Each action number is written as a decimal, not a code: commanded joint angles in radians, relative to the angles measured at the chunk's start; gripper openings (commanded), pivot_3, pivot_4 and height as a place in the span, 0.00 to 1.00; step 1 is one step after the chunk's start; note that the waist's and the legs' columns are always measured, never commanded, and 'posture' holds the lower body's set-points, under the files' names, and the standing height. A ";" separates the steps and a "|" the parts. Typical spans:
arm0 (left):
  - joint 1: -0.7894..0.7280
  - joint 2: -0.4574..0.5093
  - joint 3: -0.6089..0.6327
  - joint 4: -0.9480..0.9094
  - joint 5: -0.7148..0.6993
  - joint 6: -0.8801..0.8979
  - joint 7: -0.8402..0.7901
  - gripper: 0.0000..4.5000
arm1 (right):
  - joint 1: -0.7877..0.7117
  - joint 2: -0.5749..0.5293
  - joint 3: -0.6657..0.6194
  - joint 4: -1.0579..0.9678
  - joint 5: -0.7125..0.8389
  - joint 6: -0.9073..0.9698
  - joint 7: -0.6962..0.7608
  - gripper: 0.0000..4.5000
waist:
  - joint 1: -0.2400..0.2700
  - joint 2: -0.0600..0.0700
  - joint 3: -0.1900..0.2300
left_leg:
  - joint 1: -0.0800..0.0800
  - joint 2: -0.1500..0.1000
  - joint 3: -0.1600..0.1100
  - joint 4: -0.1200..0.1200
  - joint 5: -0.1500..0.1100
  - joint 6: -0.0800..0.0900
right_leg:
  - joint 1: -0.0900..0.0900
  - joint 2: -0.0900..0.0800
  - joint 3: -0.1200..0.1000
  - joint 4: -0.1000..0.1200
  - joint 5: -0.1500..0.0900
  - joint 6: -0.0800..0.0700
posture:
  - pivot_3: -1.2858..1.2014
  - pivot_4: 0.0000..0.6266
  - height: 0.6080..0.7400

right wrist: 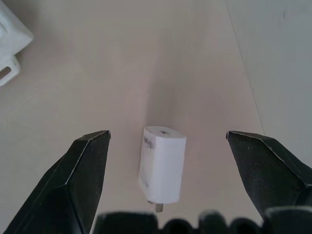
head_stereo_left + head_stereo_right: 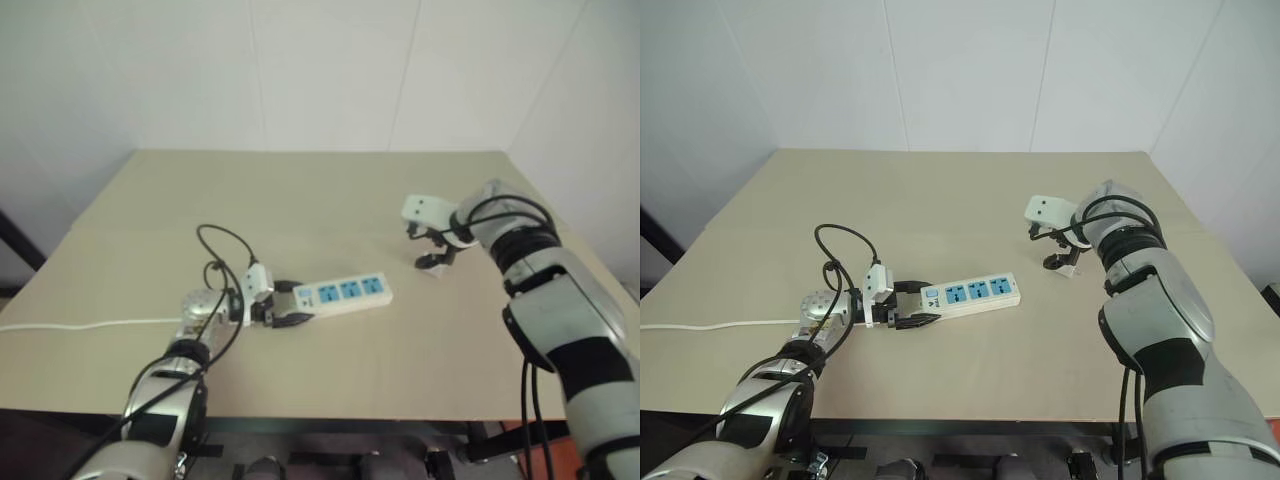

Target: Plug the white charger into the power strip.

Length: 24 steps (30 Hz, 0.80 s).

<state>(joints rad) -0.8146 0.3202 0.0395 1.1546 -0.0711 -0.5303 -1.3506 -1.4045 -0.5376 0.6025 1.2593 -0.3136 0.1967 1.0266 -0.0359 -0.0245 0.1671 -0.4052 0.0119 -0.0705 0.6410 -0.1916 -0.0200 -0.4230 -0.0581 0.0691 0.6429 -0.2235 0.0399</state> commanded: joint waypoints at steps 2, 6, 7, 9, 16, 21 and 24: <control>0.038 -0.006 -0.042 0.007 0.030 -0.001 -0.015 0.72 | -0.034 0.012 -0.056 0.041 -0.034 -0.021 -0.031 1.00 | -0.006 0.001 0.000 | 0.000 0.000 0.000 0.000 0.000 0.000 | 0.000 0.000 0.000 0.000 0.000 0.000 | 0.52 0.24 1.00; 0.045 -0.007 -0.046 0.000 0.029 -0.001 -0.013 0.72 | -0.026 0.022 -0.085 0.061 -0.051 -0.018 -0.031 1.00 | -0.007 0.002 0.000 | 0.001 0.000 0.000 0.000 0.000 0.000 | 0.000 0.000 0.000 0.001 0.000 0.000 | 0.52 0.24 1.00; 0.047 -0.007 -0.047 -0.002 0.029 -0.001 -0.011 0.72 | -0.021 0.025 -0.091 0.064 -0.055 -0.020 -0.035 1.00 | -0.007 0.002 0.000 | 0.001 0.000 0.000 0.000 0.000 0.000 | 0.000 0.000 0.000 0.001 0.000 0.000 | 0.52 0.24 1.00; 0.051 -0.006 -0.048 -0.007 0.029 -0.001 -0.009 0.72 | -0.011 0.031 -0.103 0.070 -0.063 -0.023 -0.045 1.00 | -0.008 0.002 0.000 | 0.001 0.000 0.000 0.000 0.000 0.000 | 0.000 0.000 0.000 0.001 0.000 0.000 | 0.52 0.24 1.00; 0.068 0.004 -0.052 -0.029 0.033 -0.001 0.003 0.72 | 0.019 0.045 -0.134 0.088 -0.088 -0.031 -0.066 1.00 | -0.010 0.002 0.000 | 0.001 0.000 0.000 0.000 0.000 0.000 | 0.000 0.000 0.000 0.001 0.000 0.000 | 0.52 0.24 1.00; 0.095 0.018 -0.056 -0.057 0.033 -0.003 0.014 0.72 | 0.035 0.053 -0.174 0.097 -0.076 -0.025 -0.110 0.87 | -0.012 0.002 -0.001 | 0.002 0.000 0.000 0.000 0.000 0.000 | 0.001 0.000 0.001 0.002 0.000 0.000 | 0.52 0.24 1.00; 0.114 0.028 -0.058 -0.076 0.033 -0.002 0.020 0.72 | 0.041 0.059 -0.183 0.101 -0.090 -0.029 -0.135 0.65 | -0.017 0.003 -0.001 | 0.002 0.000 0.000 0.000 0.000 0.000 | 0.001 0.000 0.001 0.002 0.000 0.000 | 0.52 0.24 1.00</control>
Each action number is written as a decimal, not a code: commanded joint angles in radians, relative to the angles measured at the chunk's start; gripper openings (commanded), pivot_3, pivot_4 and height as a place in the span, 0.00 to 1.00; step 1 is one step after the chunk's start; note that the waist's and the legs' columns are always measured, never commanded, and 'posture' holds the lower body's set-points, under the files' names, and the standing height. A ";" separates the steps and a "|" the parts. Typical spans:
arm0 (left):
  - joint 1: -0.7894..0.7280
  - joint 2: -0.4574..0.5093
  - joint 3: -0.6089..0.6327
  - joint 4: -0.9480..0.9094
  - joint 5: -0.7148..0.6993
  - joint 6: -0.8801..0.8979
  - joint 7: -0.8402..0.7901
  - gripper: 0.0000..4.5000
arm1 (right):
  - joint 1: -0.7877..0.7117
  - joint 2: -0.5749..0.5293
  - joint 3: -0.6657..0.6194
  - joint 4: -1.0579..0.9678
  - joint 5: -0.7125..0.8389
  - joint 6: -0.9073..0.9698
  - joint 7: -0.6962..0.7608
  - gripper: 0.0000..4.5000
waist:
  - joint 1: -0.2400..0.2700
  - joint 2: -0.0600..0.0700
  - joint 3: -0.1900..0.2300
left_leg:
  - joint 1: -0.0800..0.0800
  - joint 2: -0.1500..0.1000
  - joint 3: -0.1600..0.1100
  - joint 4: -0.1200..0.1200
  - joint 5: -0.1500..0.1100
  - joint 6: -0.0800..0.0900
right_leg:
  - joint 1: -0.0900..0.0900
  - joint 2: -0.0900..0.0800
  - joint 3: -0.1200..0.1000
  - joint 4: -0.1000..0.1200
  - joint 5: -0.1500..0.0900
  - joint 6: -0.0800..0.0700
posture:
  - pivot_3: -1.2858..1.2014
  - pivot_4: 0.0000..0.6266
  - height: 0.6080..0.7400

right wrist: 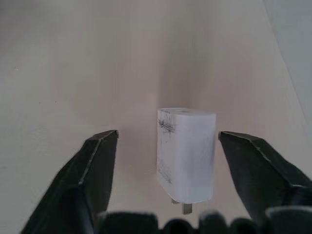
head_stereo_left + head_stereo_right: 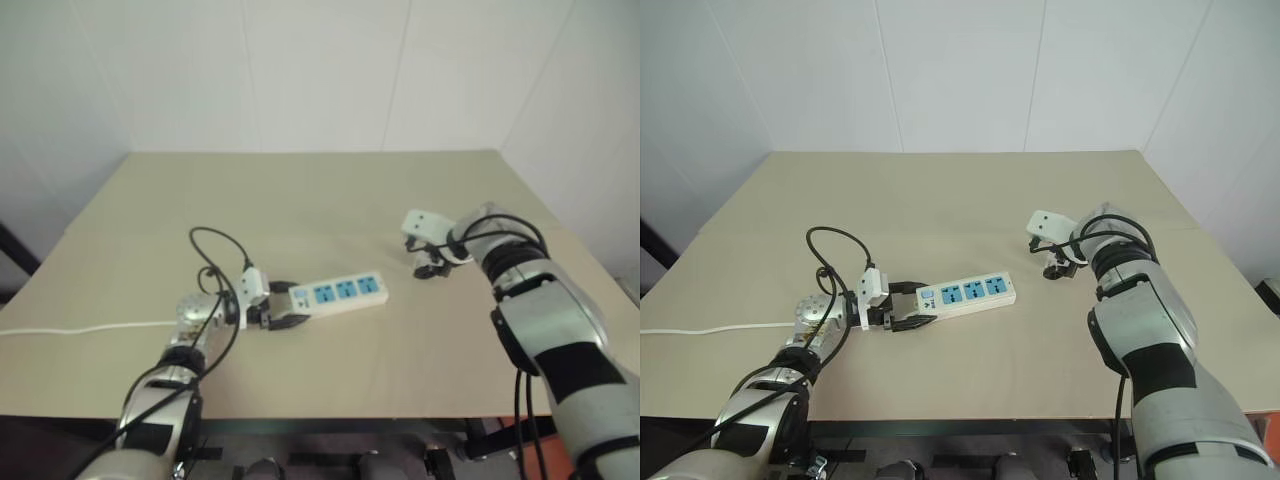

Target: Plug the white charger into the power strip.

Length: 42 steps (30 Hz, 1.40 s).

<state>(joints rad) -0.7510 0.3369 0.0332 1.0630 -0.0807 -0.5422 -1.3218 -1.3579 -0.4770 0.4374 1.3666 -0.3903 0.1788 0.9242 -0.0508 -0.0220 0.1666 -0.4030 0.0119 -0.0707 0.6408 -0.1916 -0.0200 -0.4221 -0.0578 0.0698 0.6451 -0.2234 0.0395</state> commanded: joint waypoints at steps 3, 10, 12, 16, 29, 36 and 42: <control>0.065 0.018 -0.054 -0.003 0.039 0.014 -0.004 0.72 | 0.002 0.002 -0.015 -0.003 -0.033 -0.016 -0.040 0.41 | -0.010 0.000 0.000 | 0.001 0.000 0.000 0.000 0.000 0.000 | 0.001 0.000 0.000 0.001 0.000 0.000 | 0.52 0.24 1.00; 0.075 0.029 -0.061 -0.027 0.038 0.022 0.012 0.72 | -0.009 0.002 -0.016 -0.008 -0.059 -0.024 -0.001 0.24 | -0.017 0.002 -0.001 | 0.004 0.000 0.000 -0.001 0.000 0.000 | 0.003 0.000 0.000 0.001 -0.002 0.002 | 0.52 0.24 1.00; 0.070 0.039 -0.059 -0.031 0.033 0.029 0.005 0.72 | -0.026 -0.004 -0.021 -0.013 -0.059 -0.008 0.028 0.24 | -0.018 0.002 -0.002 | 0.004 0.000 0.000 -0.001 0.000 0.000 | 0.003 0.000 0.000 0.001 -0.002 0.002 | 0.52 0.24 1.00; 0.068 0.075 -0.056 -0.039 0.028 0.031 -0.011 0.72 | -0.090 -0.007 -0.128 -0.027 0.044 0.155 0.138 0.24 | -0.020 0.002 -0.001 | 0.004 0.000 0.000 -0.001 0.000 0.000 | 0.003 0.001 0.000 0.001 -0.002 0.002 | 0.52 0.24 1.00; 0.073 0.054 -0.069 -0.027 0.003 0.056 0.025 0.72 | 0.260 -0.299 0.023 -1.213 0.210 1.235 0.531 0.24 | -0.020 0.004 -0.001 | -0.001 0.001 -0.003 0.000 0.000 0.000 | -0.002 0.002 0.000 0.003 -0.003 0.002 | 0.52 0.24 1.00; 0.075 0.036 -0.085 -0.038 0.006 0.070 0.021 0.72 | 0.417 -0.364 0.000 -1.539 0.335 1.409 0.314 0.24 | -0.016 0.006 -0.003 | 0.003 0.001 -0.002 0.000 0.000 0.000 | 0.001 0.002 0.000 0.002 -0.004 0.003 | 0.52 0.24 1.00; 0.079 0.062 -0.086 -0.036 0.009 0.069 0.022 0.72 | 0.471 -0.360 0.014 -1.580 0.371 1.339 0.135 0.24 | -0.009 0.006 -0.003 | 0.001 0.000 -0.002 0.000 0.000 0.000 | 0.001 0.001 0.000 0.000 -0.004 0.003 | 0.52 0.24 1.00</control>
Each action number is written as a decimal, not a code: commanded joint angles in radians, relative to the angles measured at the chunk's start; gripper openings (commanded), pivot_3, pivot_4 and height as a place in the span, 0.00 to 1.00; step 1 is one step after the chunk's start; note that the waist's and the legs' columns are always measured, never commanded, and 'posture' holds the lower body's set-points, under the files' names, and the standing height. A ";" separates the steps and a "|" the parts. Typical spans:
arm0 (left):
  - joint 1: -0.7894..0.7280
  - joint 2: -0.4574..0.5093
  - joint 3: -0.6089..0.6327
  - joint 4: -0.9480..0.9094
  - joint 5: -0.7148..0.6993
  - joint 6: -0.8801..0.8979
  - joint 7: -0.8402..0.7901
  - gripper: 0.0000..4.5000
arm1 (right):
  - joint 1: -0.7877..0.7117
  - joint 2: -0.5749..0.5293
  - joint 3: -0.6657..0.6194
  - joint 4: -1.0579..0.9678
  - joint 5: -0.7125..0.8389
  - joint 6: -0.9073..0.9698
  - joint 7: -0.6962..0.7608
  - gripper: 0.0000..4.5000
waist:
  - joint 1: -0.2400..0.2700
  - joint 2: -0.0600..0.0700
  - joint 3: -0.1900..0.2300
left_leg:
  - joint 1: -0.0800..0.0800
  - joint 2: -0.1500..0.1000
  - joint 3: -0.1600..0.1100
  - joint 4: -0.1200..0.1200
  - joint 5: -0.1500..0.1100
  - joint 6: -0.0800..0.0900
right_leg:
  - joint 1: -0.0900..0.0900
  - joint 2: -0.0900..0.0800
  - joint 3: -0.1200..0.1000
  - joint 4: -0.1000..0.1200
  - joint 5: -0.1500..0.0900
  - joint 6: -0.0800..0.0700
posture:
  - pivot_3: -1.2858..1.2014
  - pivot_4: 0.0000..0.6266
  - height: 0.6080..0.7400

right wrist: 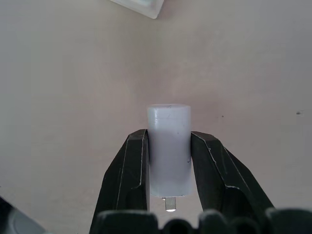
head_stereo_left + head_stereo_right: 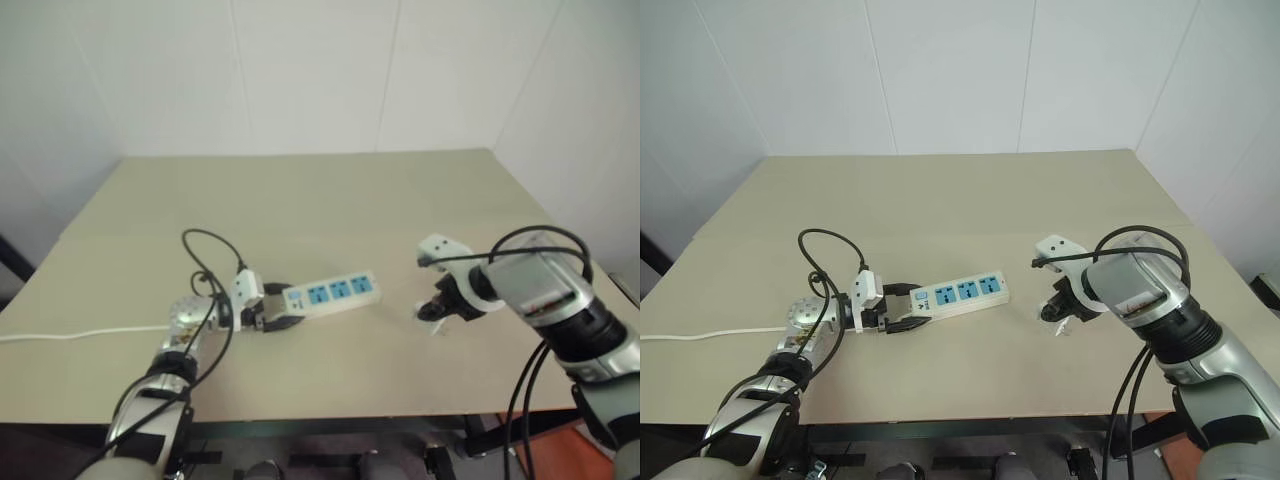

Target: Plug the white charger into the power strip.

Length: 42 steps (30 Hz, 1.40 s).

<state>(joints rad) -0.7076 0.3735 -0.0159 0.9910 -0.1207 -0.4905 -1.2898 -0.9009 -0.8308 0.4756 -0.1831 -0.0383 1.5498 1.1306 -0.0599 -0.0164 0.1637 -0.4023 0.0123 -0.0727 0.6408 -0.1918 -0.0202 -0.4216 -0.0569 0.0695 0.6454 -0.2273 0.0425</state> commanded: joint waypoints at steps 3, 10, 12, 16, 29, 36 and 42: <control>0.042 0.035 -0.038 0.029 0.044 0.022 -0.019 0.72 | 0.028 0.009 -0.027 -0.021 0.051 -0.040 -0.131 0.24 | -0.006 0.000 0.000 | 0.001 0.000 0.000 0.000 0.000 0.000 | 0.000 0.000 0.000 0.000 0.000 0.000 | 0.52 0.24 1.00; 0.057 0.041 -0.044 0.011 0.044 0.035 -0.027 0.72 | 0.046 0.021 -0.028 0.024 0.114 -0.074 -0.221 0.24 | -0.010 0.000 0.000 | 0.001 0.001 0.000 0.000 0.000 0.000 | 0.001 0.001 0.000 0.000 0.000 0.000 | 0.52 0.24 1.00; 0.058 0.042 -0.046 0.009 0.044 0.037 -0.028 0.72 | 0.047 0.022 -0.026 0.034 0.127 -0.082 -0.238 0.24 | -0.010 -0.001 0.000 | 0.002 0.001 0.000 -0.001 0.000 0.000 | 0.001 0.001 0.000 0.000 0.000 0.000 | 0.52 0.24 1.00; 0.059 0.043 -0.046 0.009 0.045 0.035 -0.022 0.72 | 0.042 0.009 -0.013 0.039 0.156 -0.100 -0.248 0.40 | -0.011 -0.002 -0.001 | 0.003 0.001 0.000 -0.001 0.000 0.000 | 0.002 0.001 0.000 0.000 0.000 0.000 | 0.52 0.24 1.00; 0.060 0.053 -0.050 0.021 0.053 0.027 -0.012 0.72 | 0.014 -0.009 -0.010 0.053 0.232 -0.109 -0.260 0.99 | -0.011 -0.002 -0.001 | 0.003 0.001 0.000 -0.001 0.000 0.000 | 0.001 0.001 0.000 0.000 0.000 -0.001 | 0.52 0.24 1.00; 0.062 0.045 -0.058 0.023 0.062 0.033 0.002 0.72 | -0.082 0.029 0.029 0.160 0.257 -0.107 -0.264 0.99 | -0.011 -0.002 -0.001 | 0.003 0.001 0.000 -0.001 0.000 0.000 | 0.001 0.001 0.001 0.000 0.000 -0.001 | 0.52 0.24 1.00; 0.075 0.050 -0.064 0.014 0.066 0.037 0.012 0.72 | -0.130 0.037 0.081 0.244 0.268 -0.119 -0.238 0.99 | -0.010 -0.002 -0.001 | 0.003 0.001 0.000 -0.001 0.000 0.000 | 0.001 0.001 0.001 0.000 0.000 -0.001 | 0.52 0.24 1.00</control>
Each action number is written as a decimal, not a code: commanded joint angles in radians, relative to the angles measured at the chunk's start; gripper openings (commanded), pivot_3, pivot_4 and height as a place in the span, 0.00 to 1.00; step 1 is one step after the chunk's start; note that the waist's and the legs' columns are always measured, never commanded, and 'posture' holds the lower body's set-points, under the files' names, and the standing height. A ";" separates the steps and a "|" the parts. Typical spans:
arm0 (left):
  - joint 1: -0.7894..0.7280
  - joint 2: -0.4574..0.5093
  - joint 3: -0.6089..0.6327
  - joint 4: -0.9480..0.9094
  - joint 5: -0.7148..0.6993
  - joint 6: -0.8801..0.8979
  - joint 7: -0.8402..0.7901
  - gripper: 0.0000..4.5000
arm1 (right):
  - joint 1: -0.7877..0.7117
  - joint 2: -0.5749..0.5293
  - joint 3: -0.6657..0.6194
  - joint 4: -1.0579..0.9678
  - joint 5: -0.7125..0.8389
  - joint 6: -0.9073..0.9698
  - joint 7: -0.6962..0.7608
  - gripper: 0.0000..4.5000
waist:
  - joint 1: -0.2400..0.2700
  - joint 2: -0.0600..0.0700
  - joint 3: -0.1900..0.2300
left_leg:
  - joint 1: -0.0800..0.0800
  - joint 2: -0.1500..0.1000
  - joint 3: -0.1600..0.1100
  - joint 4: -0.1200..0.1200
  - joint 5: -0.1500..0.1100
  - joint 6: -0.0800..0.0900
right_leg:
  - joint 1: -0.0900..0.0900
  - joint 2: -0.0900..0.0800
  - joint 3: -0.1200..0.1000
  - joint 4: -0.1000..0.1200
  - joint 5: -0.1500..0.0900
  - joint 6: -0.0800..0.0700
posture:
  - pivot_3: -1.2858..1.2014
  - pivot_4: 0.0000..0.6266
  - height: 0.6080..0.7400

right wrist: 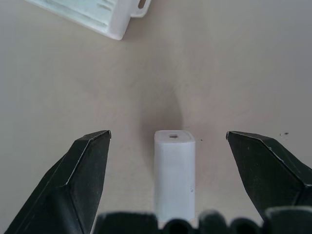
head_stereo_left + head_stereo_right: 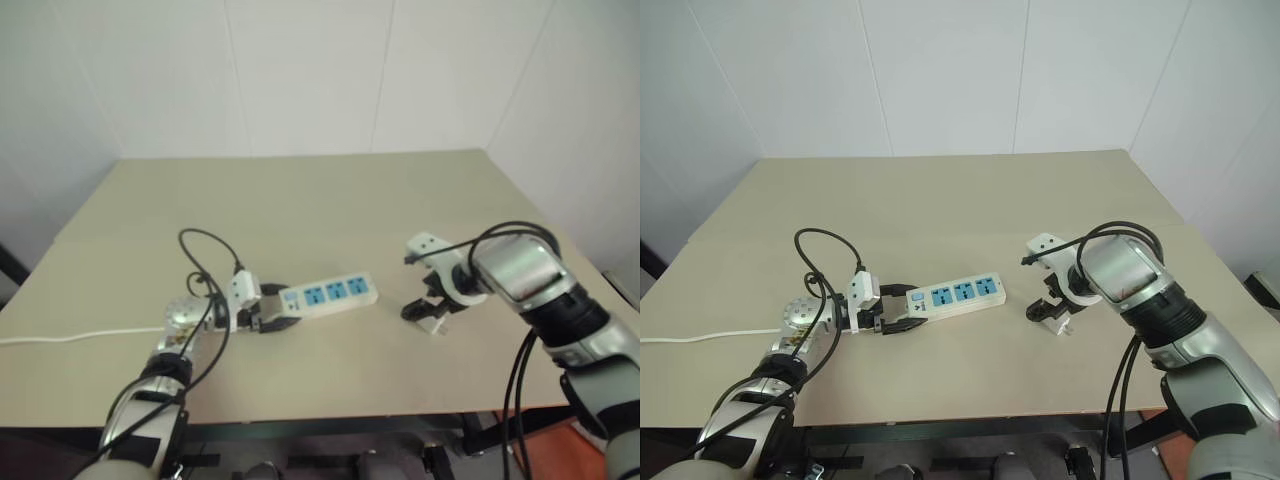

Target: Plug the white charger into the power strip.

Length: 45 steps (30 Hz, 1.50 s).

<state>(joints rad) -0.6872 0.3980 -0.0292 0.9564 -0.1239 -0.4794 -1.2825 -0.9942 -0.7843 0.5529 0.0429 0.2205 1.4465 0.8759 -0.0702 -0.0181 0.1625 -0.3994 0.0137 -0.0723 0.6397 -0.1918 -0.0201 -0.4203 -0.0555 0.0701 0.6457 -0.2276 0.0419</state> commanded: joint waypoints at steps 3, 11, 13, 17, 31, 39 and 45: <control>0.063 0.026 -0.052 0.040 0.069 0.028 0.008 0.72 | -0.043 -0.011 0.017 0.041 0.011 -0.021 0.023 0.99 | 0.000 0.000 0.000 | 0.000 0.000 0.000 0.000 0.000 0.000 | 0.000 0.000 0.000 0.000 0.000 0.000 | 0.52 0.24 1.00; 0.074 0.033 -0.065 0.030 0.082 0.030 0.025 0.72 | -0.035 -0.005 0.013 0.050 0.019 -0.022 0.027 0.99 | 0.000 0.000 0.000 | 0.000 0.000 0.000 0.000 0.000 0.000 | 0.000 0.000 0.000 0.000 0.000 0.000 | 0.52 0.24 1.00; 0.071 0.034 -0.070 0.028 0.084 0.026 0.029 0.72 | -0.032 -0.008 0.014 0.050 0.023 -0.027 0.030 0.96 | 0.000 0.000 0.000 | 0.000 0.000 0.000 0.000 0.000 0.000 | 0.000 0.000 0.000 0.000 0.000 0.000 | 0.52 0.24 1.00; 0.058 0.030 -0.067 0.019 0.072 0.031 0.027 0.72 | -0.024 -0.009 0.012 0.058 0.030 -0.034 0.034 0.73 | 0.000 0.000 0.000 | 0.000 0.000 0.000 0.000 0.000 0.000 | 0.000 0.000 0.000 0.000 0.000 0.000 | 0.52 0.24 1.00; 0.065 0.052 -0.070 0.007 0.068 0.032 0.014 0.72 | -0.077 -0.113 0.063 -0.026 0.011 -0.154 0.148 0.25 | 0.000 0.000 0.000 | 0.000 0.000 0.000 0.000 0.000 0.000 | 0.000 0.000 0.000 0.000 0.000 0.000 | 0.52 0.24 1.00; 0.063 0.087 -0.084 -0.067 0.035 0.070 -0.107 0.72 | -0.083 -0.054 -0.234 0.008 0.109 -0.561 0.257 0.25 | -0.018 -0.001 0.000 | 0.001 0.002 0.001 -0.005 0.000 0.000 | -0.001 0.001 0.000 -0.002 -0.001 -0.001 | 0.52 0.24 1.00; 0.080 0.111 -0.095 -0.147 0.001 0.112 -0.215 0.72 | 0.066 0.138 -0.484 0.151 0.235 -0.969 0.358 0.25 | -0.012 -0.003 0.001 | 0.000 0.001 0.000 -0.006 0.000 0.000 | -0.001 0.001 0.000 -0.003 -0.001 -0.001 | 0.52 0.24 1.00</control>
<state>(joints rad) -0.6465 0.4917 -0.0660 0.8145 -0.1537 -0.3908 -1.4228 -0.9332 -0.6703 0.1534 0.1679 0.4044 0.5976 1.1949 -0.0827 -0.0214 0.1632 -0.3998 0.0142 -0.0718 0.6343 -0.1917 -0.0200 -0.4212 -0.0550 0.0704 0.6427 -0.2280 0.0409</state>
